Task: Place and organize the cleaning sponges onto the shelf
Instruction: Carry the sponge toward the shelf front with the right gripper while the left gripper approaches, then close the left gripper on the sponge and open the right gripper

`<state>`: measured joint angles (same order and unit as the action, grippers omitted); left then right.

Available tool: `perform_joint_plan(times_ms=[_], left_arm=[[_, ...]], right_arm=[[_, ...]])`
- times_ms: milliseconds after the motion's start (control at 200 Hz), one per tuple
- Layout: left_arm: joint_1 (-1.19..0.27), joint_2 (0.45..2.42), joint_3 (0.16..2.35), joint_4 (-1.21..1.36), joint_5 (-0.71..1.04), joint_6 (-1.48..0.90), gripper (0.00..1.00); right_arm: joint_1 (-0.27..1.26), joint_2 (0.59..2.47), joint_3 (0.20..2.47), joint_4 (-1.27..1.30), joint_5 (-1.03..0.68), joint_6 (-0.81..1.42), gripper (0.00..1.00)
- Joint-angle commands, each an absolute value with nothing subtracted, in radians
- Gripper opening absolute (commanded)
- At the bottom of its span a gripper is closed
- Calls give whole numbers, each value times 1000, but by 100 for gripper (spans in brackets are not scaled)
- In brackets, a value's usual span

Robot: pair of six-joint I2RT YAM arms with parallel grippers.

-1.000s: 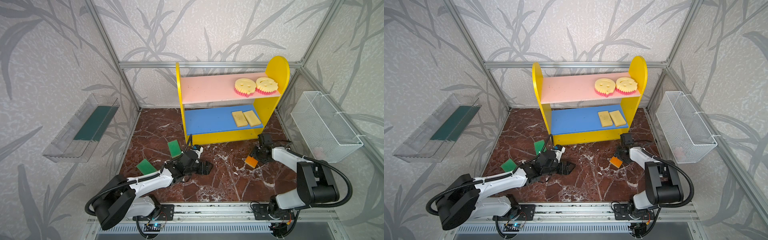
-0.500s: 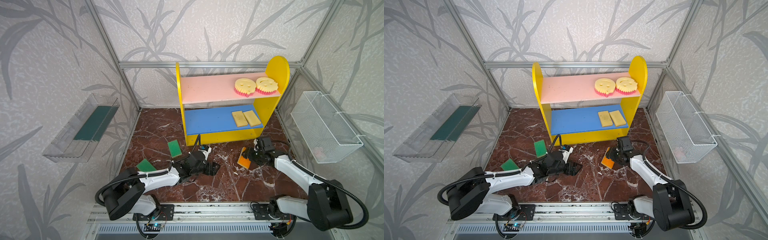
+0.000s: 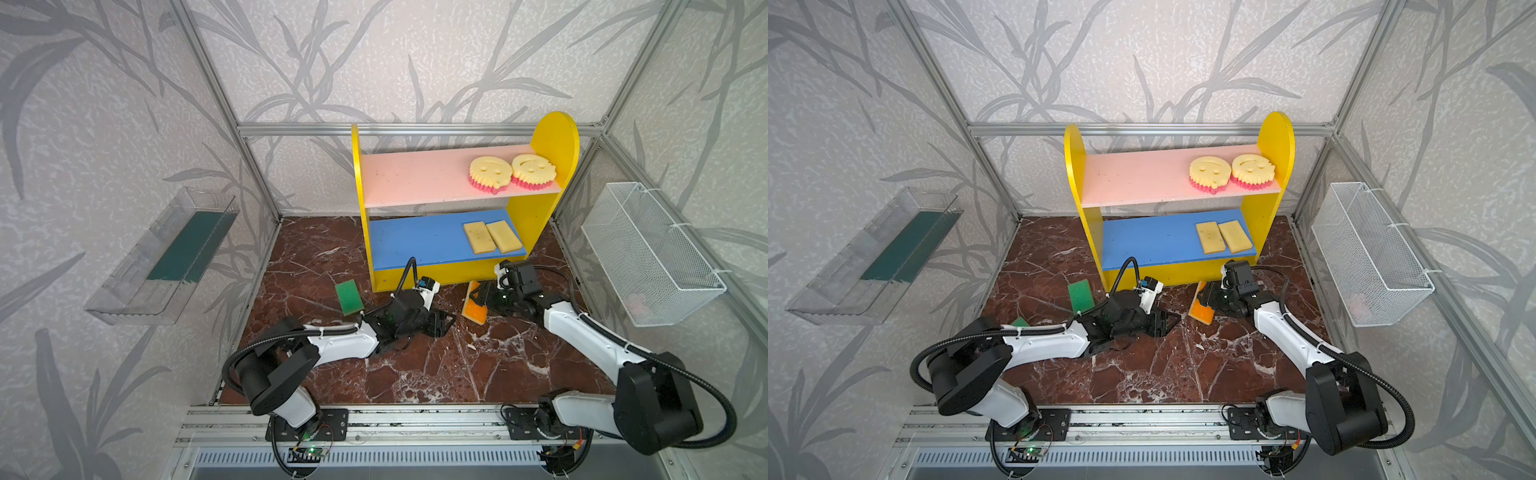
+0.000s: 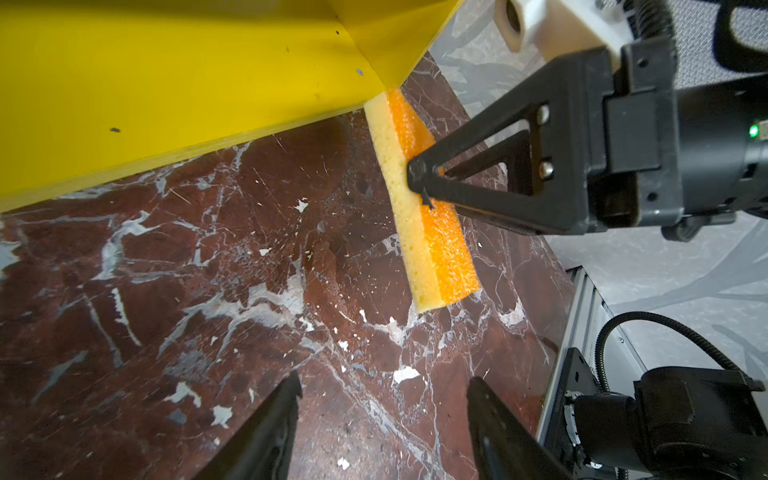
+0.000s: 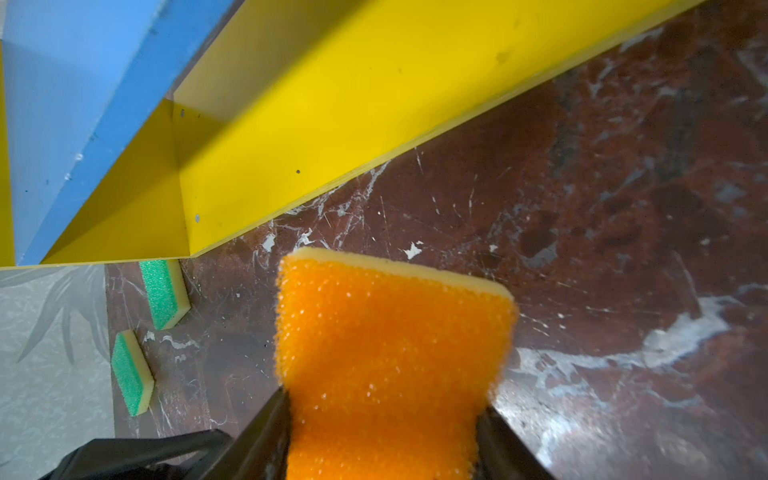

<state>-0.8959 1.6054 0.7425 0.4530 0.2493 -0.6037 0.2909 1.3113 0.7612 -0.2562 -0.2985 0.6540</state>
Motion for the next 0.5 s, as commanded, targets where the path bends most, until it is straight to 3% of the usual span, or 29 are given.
perform_joint_plan(times_ms=[0, 235, 495], left_arm=[[-900, 1640, 802, 512, 274, -612, 68], [-899, 1703, 881, 506, 291, -608, 63], [-899, 1737, 895, 515, 305, -615, 35]], right_arm=[[304, 1325, 793, -204, -345, 651, 62], [311, 1328, 811, -179, -368, 656, 62], [311, 1319, 807, -153, -379, 666, 62]])
